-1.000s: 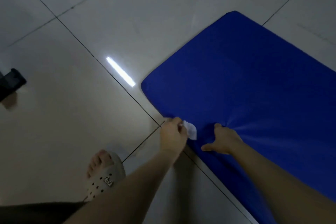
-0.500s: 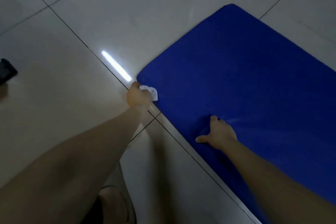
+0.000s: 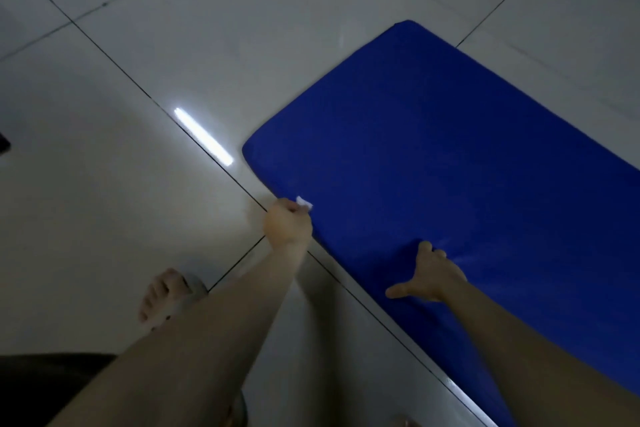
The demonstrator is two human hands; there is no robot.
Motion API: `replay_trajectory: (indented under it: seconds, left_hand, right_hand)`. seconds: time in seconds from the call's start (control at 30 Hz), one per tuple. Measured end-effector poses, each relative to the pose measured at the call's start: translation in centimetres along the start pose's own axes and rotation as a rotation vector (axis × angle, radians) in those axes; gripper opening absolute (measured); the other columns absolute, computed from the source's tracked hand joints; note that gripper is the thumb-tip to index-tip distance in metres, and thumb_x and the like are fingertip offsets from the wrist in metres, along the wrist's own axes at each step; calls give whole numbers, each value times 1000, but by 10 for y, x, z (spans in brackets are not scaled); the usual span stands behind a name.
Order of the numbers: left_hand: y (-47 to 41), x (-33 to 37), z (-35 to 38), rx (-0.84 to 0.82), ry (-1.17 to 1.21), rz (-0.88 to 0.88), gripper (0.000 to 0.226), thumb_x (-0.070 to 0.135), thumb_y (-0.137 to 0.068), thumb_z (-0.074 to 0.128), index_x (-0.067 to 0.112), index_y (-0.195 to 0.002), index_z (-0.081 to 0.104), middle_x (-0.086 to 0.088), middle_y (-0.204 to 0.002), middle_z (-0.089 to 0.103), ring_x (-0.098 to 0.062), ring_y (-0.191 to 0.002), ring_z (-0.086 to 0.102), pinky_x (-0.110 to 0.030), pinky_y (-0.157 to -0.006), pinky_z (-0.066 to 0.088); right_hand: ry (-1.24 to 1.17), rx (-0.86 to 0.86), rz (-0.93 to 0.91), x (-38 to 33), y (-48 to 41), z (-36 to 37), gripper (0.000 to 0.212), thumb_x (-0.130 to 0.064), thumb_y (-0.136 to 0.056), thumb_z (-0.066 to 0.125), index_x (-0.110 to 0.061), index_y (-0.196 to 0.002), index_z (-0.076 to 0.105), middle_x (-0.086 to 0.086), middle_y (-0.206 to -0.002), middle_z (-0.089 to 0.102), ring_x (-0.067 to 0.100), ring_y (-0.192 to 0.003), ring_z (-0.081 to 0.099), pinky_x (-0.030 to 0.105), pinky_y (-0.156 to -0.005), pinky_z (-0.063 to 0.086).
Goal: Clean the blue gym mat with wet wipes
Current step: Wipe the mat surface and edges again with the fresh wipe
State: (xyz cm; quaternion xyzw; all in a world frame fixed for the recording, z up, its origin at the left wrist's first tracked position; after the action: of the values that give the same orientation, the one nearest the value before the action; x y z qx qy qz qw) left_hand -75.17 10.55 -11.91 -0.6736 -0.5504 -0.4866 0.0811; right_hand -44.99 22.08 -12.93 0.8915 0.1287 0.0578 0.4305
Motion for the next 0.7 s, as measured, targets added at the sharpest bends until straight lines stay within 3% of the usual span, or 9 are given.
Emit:
replay_trajectory:
  seconds: [0.17, 0.27, 0.43, 0.57, 0.7]
  left_hand:
    - [76, -31, 53, -163, 18, -37, 28, 34, -94, 70, 17, -73, 64, 1, -72, 64, -9, -65, 60, -20, -58, 43]
    - [60, -34, 43, -132, 127, -103, 29, 34, -91, 74, 13, -74, 66, -2, -73, 67, -14, -68, 64, -25, -61, 49]
    - [-37, -12, -21, 119, 237, -216, 16, 32, -90, 75, 17, -88, 69, 0, -87, 71, -15, -78, 68, -26, -64, 52]
    - [-41, -16, -12, 84, 283, -255, 14, 33, -88, 77, 20, -89, 70, 3, -91, 71, -13, -83, 68, -26, -65, 55]
    - [32, -42, 32, -21, 301, -253, 15, 37, -91, 73, 25, -84, 67, 6, -86, 68, -11, -79, 66, -25, -63, 50]
  right_hand:
    - [54, -77, 5, -5, -9, -5, 147, -73, -50, 86, -4, -155, 11, 14, -151, 38, 29, -130, 50, 41, -95, 54]
    - [59, -90, 18, -6, -12, -4, 146, -72, -49, 88, -3, -154, 13, 14, -147, 44, 28, -126, 53, 41, -95, 55]
    - [95, -112, 40, -8, -12, -4, 148, -73, -48, 88, 0, -153, 14, 14, -144, 47, 28, -124, 54, 40, -93, 55]
    - [110, -122, 50, -10, -8, -7, 151, -72, -49, 88, 3, -155, 12, 15, -146, 46, 30, -127, 53, 41, -96, 54]
    - [120, -123, 59, -12, -6, -9, 146, -71, -49, 89, 3, -153, 17, 13, -144, 49, 29, -125, 54, 41, -95, 54]
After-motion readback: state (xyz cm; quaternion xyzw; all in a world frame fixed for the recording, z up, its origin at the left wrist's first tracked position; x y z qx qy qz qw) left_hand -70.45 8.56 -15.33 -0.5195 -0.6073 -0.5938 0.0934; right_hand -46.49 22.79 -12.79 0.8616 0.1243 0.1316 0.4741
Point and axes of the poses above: each hand's wrist, its own y-axis away from the middle knuckle, its own z-axis out of the palm, x = y × z, the point moved 10 cm from there along -y, towards the middle knuckle
